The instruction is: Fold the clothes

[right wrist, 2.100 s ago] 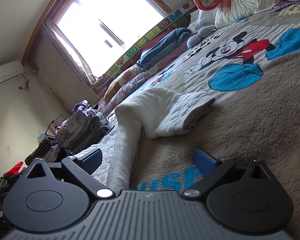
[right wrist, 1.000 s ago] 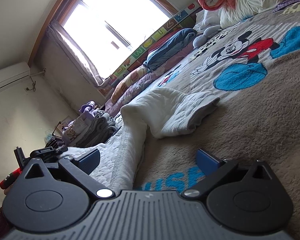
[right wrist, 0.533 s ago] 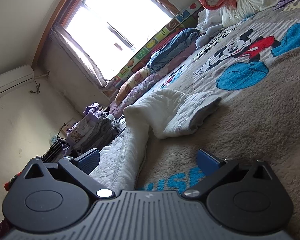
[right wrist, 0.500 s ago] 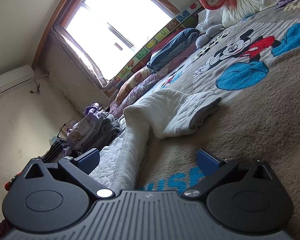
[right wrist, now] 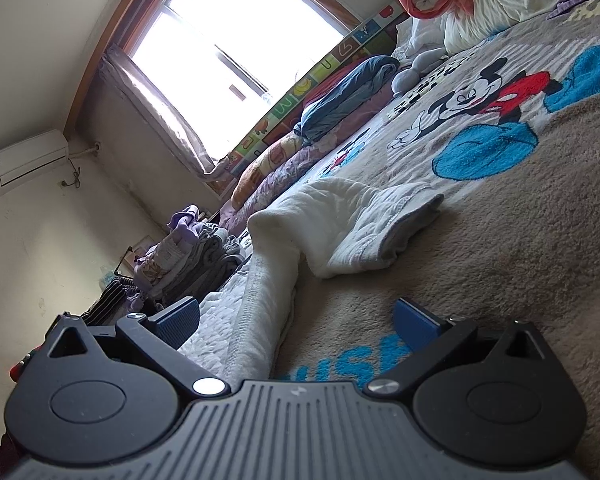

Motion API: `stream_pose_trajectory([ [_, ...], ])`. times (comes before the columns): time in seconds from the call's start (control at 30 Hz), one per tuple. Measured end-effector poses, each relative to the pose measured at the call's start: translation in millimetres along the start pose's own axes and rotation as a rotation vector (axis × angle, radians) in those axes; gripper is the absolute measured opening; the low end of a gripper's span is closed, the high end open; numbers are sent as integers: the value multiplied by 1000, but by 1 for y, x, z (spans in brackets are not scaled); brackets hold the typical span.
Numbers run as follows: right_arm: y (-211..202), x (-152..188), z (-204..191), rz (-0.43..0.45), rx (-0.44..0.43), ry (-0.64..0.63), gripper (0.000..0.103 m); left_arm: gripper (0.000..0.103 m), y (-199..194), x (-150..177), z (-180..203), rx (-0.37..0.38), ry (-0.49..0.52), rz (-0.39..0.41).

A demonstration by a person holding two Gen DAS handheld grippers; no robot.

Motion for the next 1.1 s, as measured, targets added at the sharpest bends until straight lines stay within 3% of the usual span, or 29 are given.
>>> stream_pose_trajectory([
  [0.07,0,0,-1,0,1,0,103,34,-4,-2,22,183,41,25],
  [0.2,0,0,-2,0,2,-1,103,29,4,-3,76,519,193,-20],
  [0.27,1,1,-2,0,1,-1,103,29,19,1,95,615,239,-82],
  [0.33,0,1,-1,0,-1,-1,103,27,43,1,99,527,234,-153],
  [0.37,1,0,-1,-1,-1,-1,103,10,53,-2,93,501,182,-182],
  [0.4,1,0,-1,-2,0,-1,103,7,62,-7,80,500,100,-207],
  [0.47,1,0,-1,-1,-1,-1,103,7,65,-16,61,467,18,-209],
  [0.57,0,1,-1,0,-3,-1,103,7,55,-22,47,449,-14,-185],
  [0.63,0,1,-1,0,-4,0,103,7,39,-25,47,428,9,-143],
  [0.73,0,1,-1,1,-6,0,103,7,6,-15,70,529,128,-115],
  [0.8,0,1,-1,1,-7,0,103,10,-17,2,93,613,275,-115],
  [0.83,0,1,-1,2,-8,1,103,17,-25,16,106,639,369,-120],
  [0.87,0,1,-1,2,-8,1,103,29,-24,31,114,618,446,-134],
  [1.07,0,1,-1,5,-12,4,103,28,-47,52,117,479,511,-43],
  [1.1,0,1,-1,5,-14,5,103,28,-55,55,118,491,510,-32],
])
Point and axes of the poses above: each gripper's, at about its wrist camera, not at the fingertips, and y roughly the way its jaws point, z to its right, x to its underside, the point moved 4 cm from there along y, roughly the way its jaws point, and after that the axes turned 14 degrees about -z, right-handed, at the moved point
